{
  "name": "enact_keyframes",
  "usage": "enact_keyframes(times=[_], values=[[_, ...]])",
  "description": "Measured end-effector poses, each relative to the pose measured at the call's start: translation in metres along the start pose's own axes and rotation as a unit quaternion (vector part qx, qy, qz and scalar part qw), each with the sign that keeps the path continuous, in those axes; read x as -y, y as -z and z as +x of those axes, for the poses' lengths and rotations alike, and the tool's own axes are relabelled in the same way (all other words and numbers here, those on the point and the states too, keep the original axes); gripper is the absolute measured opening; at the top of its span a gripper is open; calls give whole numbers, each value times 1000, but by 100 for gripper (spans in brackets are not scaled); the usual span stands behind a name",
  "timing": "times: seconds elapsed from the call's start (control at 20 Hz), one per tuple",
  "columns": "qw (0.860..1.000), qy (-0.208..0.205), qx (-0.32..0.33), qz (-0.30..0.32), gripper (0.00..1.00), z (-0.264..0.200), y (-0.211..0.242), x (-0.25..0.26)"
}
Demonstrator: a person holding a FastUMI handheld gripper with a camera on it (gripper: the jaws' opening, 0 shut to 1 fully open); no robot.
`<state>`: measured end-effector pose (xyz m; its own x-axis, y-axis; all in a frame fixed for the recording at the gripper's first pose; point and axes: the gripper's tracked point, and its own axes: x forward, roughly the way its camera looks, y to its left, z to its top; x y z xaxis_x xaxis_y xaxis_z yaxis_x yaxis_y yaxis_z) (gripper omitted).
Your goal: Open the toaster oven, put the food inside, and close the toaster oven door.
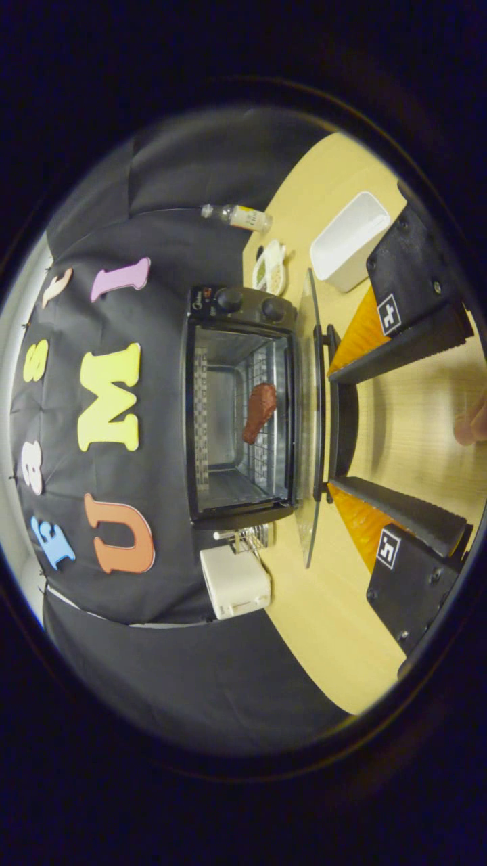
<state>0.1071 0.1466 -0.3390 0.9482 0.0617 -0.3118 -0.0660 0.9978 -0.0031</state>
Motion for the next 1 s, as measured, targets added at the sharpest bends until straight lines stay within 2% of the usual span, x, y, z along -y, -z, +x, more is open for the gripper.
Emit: enact_keyframes(times=[0.2, 0.7, 1.0], values=[[999, 13, 25, -26, 89, 5, -21, -1], [999, 15, 48, -20, 89, 20, -67, 2], [997, 7, 72, -24, 90, 44, -106, 1]])
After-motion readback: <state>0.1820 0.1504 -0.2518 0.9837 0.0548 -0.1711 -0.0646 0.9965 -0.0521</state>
